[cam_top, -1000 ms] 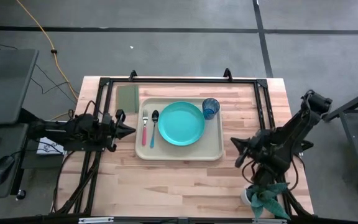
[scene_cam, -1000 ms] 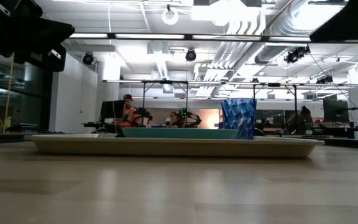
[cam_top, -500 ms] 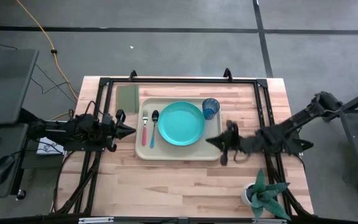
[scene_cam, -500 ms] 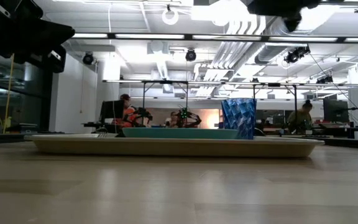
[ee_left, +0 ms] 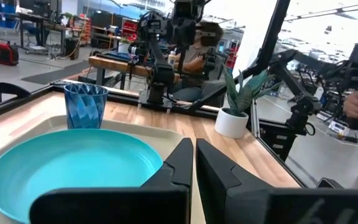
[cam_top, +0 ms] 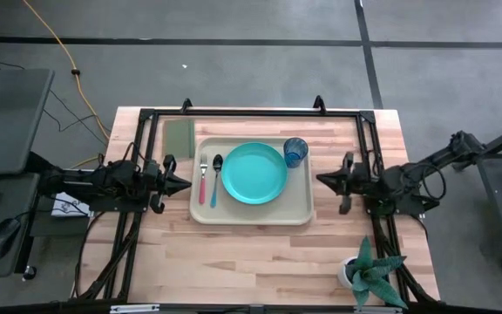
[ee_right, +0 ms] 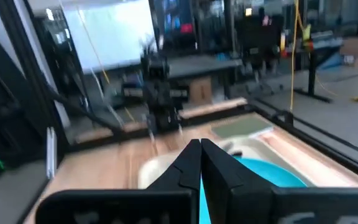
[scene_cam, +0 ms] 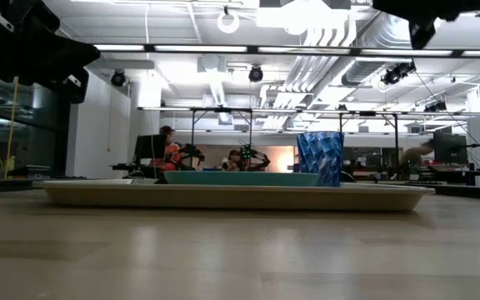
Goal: Pick and place plate/cup/fork/spoon on tray
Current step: Return to Home Position
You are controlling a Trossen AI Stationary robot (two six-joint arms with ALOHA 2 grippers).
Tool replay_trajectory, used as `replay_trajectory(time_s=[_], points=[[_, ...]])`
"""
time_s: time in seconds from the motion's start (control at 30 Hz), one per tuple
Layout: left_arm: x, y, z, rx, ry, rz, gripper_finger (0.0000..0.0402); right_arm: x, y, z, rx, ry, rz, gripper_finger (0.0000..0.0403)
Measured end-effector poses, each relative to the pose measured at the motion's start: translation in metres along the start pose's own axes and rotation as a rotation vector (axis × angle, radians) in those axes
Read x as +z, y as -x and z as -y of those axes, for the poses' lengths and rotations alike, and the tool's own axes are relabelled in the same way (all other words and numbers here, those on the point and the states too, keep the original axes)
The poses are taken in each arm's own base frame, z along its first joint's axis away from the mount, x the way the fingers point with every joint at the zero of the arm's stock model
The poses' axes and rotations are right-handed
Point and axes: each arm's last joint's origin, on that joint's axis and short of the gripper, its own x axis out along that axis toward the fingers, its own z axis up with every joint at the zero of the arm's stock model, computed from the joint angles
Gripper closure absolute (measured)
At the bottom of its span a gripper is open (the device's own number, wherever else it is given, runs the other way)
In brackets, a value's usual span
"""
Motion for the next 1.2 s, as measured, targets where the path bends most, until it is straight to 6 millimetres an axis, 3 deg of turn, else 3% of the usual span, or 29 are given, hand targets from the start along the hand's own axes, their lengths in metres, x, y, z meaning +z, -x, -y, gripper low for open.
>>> replay_trajectory(time_s=[0.5,0.87,1.2], points=[[-0.002,0.0,0.0,0.004,0.0,-0.021,0.0401,-0.075,0.023,0.026,0.09,-0.039,0.098,0.0403],[-0.002,0.0,0.0,0.004,0.0,-0.019,0.0398,-0.078,0.026,0.027,0.116,0.138,0.067,0.0403],[-0.002,0.0,0.0,0.004,0.0,-0.018,0.0398,-0.104,0.027,0.032,0.085,0.14,-0.177,0.0403]])
